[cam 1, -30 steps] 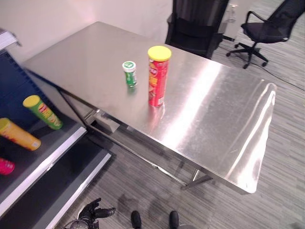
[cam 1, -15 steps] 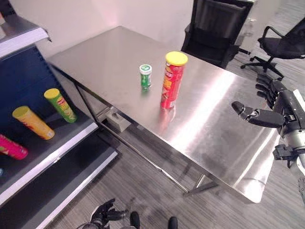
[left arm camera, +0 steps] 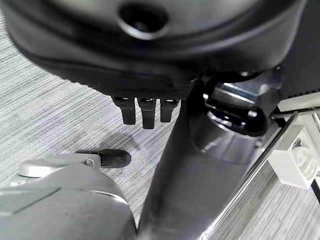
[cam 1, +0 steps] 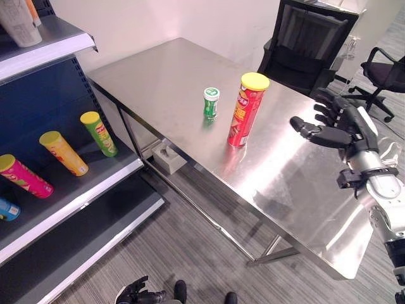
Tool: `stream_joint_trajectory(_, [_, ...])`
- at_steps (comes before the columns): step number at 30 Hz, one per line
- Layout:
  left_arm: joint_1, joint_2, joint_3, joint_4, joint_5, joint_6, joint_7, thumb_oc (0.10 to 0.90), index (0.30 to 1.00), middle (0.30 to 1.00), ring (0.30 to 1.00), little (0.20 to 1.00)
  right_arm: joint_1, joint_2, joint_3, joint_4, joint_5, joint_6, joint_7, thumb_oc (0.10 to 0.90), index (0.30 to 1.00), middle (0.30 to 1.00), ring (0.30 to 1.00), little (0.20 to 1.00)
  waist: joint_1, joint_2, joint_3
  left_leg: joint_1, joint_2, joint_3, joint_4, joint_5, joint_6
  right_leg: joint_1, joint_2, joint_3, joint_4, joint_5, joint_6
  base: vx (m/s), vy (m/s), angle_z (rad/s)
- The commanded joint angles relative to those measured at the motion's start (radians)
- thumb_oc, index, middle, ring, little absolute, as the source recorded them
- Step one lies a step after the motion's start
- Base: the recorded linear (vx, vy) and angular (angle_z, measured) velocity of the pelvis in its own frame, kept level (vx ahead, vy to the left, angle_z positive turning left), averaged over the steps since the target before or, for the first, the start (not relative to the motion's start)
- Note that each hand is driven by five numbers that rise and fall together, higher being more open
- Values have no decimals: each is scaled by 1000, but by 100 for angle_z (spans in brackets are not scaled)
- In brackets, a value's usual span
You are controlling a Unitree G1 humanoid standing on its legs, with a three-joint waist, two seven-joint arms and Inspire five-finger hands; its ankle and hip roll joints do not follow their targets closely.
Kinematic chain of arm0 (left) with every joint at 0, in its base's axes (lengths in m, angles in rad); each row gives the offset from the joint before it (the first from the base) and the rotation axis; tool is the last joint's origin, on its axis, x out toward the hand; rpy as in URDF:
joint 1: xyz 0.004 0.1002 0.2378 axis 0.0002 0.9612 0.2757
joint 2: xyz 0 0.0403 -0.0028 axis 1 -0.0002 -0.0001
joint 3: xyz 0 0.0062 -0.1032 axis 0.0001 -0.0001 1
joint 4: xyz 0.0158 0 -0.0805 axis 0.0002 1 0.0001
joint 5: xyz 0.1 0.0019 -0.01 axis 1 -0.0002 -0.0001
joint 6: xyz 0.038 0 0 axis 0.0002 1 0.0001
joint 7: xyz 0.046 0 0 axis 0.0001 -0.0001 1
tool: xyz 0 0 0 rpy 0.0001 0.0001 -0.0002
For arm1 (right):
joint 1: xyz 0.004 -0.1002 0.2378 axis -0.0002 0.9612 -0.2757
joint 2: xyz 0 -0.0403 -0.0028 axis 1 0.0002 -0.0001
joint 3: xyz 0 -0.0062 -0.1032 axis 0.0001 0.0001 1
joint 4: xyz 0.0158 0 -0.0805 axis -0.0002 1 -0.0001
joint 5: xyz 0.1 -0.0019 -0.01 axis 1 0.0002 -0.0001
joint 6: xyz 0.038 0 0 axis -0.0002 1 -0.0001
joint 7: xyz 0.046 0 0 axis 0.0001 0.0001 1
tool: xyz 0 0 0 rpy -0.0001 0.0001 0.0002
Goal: Put the goods on the table back onto the shelves and tidy them up.
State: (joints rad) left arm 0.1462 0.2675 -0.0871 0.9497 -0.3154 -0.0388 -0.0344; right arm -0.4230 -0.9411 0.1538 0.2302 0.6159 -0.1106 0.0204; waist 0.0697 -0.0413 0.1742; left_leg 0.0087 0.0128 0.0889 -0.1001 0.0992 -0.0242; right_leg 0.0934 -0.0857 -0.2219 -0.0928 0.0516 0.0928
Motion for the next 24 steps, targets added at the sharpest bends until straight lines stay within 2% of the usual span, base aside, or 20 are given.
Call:
stream_joint_trajectory(1, [-42, 44, -67, -3, -28, -43, -2, 800, 900, 900, 900, 900, -215, -119, 2, 28, 49, -81, -9, 800, 900, 900, 900, 900, 32, -43, -53, 17, 75, 18, 13, -70, -86, 13, -129, -35, 6, 10, 119, 12, -16, 18])
stream_joint_trajectory(14, [-44, 51, -72, 6, -42, -48, 17, 800, 900, 900, 900, 900, -474, -197, 235, 212, -78, -28, -35, 800, 900, 900, 900, 900, 63, -65, -53, 1, 73, -17, 13, -64, -91, 29, -129, -79, 6, 6, 118, 10, -10, 11])
stream_joint_trajectory(18, [-48, 56, -73, 10, -46, -49, 17, 800, 900, 900, 900, 900, -546, -210, 312, 257, -60, -16, -15, 800, 900, 900, 900, 900, 70, -73, -52, -6, 73, -23, 13, -62, -93, 28, -129, -86, 6, 5, 118, 5, -3, 10])
stream_joint_trajectory(24, [-48, 57, -72, 18, -49, -50, 16, 800, 900, 900, 900, 900, -570, -214, 343, 255, -31, -13, 6, 800, 900, 900, 900, 900, 74, -78, -53, -11, 72, -28, 13, -63, -94, 28, -130, -93, 6, 4, 119, 4, -1, 3])
